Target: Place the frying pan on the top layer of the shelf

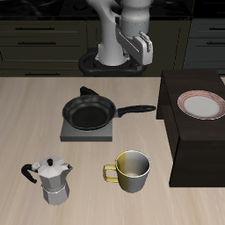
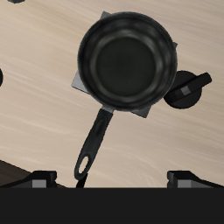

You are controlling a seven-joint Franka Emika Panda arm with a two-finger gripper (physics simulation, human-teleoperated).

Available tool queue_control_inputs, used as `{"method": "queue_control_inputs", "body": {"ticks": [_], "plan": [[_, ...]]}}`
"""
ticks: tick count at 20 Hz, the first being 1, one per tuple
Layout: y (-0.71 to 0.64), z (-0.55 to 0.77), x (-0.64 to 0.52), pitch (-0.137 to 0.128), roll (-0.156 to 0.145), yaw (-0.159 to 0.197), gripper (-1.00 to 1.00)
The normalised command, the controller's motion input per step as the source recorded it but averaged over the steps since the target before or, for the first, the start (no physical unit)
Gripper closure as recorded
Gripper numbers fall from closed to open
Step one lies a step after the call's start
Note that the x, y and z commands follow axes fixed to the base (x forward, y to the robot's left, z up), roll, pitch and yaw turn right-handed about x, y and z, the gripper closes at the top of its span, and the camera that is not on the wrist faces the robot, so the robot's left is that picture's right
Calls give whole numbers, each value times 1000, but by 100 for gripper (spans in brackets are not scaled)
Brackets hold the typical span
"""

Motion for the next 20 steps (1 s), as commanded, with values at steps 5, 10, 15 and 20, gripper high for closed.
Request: {"method": "queue_control_inputs", "body": {"ticks": [5,10,15,20], "plan": [[200,-138,32,10,45,-75,-100],[122,-115,33,9,10,-56,-100],[125,-65,45,-9,16,17,-100],[71,-102,87,12,13,-23,-100]]}}
